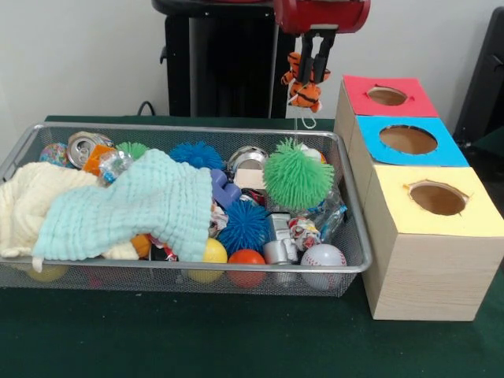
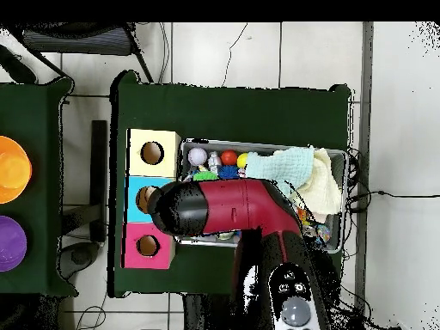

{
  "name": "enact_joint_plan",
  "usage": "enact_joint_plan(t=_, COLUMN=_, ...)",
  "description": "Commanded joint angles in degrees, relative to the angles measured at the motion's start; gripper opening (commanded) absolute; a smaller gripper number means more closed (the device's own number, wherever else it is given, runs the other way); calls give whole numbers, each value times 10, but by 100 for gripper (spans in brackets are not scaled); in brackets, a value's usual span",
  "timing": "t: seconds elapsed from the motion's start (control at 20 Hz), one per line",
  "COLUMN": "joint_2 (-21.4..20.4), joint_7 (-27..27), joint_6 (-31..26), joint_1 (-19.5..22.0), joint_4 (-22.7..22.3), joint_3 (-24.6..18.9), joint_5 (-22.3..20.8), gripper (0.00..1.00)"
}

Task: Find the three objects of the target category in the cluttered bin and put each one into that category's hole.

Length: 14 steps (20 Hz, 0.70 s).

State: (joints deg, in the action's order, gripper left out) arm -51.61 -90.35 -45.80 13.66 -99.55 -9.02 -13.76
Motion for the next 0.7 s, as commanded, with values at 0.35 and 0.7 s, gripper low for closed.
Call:
enact_joint_plan(t=0.35, joint_2=13, joint_7=-187, joint_6=89, joint_1=-48, joint_4=-122, joint_3=55, joint_5=67, gripper=0)
enact_joint_plan(t=0.7, joint_2=37, joint_7=-213, joint_6=168, joint_1=-72, joint_4=-165, joint_3=71, joint_5=90, gripper=0)
